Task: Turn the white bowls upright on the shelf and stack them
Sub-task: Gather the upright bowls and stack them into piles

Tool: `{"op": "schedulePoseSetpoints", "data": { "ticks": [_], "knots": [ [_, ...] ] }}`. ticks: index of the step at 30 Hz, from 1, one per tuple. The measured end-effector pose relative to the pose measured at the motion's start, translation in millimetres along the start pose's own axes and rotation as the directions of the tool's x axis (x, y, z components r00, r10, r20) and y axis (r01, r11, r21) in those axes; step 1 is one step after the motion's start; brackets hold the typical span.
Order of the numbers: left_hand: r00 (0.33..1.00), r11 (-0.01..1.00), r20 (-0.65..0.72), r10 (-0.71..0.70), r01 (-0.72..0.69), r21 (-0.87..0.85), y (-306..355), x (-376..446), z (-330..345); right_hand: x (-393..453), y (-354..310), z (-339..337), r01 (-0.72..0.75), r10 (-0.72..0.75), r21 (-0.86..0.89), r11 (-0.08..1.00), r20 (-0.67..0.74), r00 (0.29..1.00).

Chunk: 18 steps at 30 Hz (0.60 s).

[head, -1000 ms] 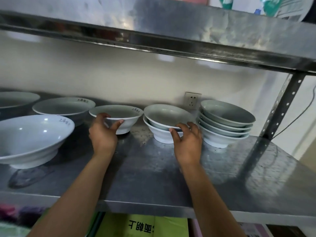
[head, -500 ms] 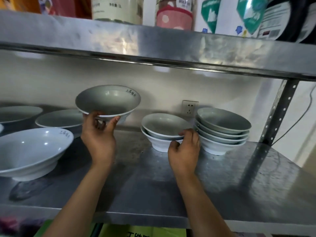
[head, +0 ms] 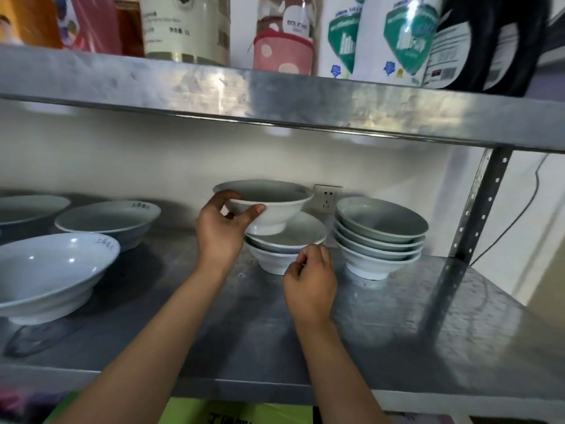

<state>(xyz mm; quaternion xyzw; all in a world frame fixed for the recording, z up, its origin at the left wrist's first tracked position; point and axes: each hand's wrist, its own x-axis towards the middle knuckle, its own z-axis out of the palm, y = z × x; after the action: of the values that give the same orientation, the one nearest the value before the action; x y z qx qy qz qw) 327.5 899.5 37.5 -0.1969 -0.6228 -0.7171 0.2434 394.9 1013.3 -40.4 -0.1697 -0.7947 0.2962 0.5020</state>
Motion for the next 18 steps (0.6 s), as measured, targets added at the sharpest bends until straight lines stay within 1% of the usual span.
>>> {"op": "schedulePoseSetpoints", "data": {
  "ticks": [6,8,10,14,18],
  "knots": [
    [0.994,0.979,0.097,-0.055,0.034,0.201,-17.5,6.6,9.5,3.0,1.4,1.4,-0.003,0.004,0.018,1.0,-0.01,1.0],
    [0.987,0.963,0.127,-0.099,0.063,0.263,-20.2,5.8,13.3,1.9,3.9,0.9,0.005,-0.004,0.014,1.0,-0.027,1.0],
    [0.979,0.934,0.16,-0.125,0.062,0.353,-22.9,3.1,14.6,0.9,5.6,0.2,0.009,-0.009,0.003,1.0,-0.019,1.0],
    [0.971,0.848,0.208,-0.115,-0.013,0.53,-30.6,-5.9,10.7,2.1,6.2,0.0,0.019,-0.019,-0.012,1.0,0.006,1.0],
    [0.925,0.81,0.367,-0.1,-0.138,0.569,-36.8,-15.9,-0.5,0.0,8.9,1.7,0.121,-0.116,-0.053,0.991,0.09,0.989]
  ]
}}
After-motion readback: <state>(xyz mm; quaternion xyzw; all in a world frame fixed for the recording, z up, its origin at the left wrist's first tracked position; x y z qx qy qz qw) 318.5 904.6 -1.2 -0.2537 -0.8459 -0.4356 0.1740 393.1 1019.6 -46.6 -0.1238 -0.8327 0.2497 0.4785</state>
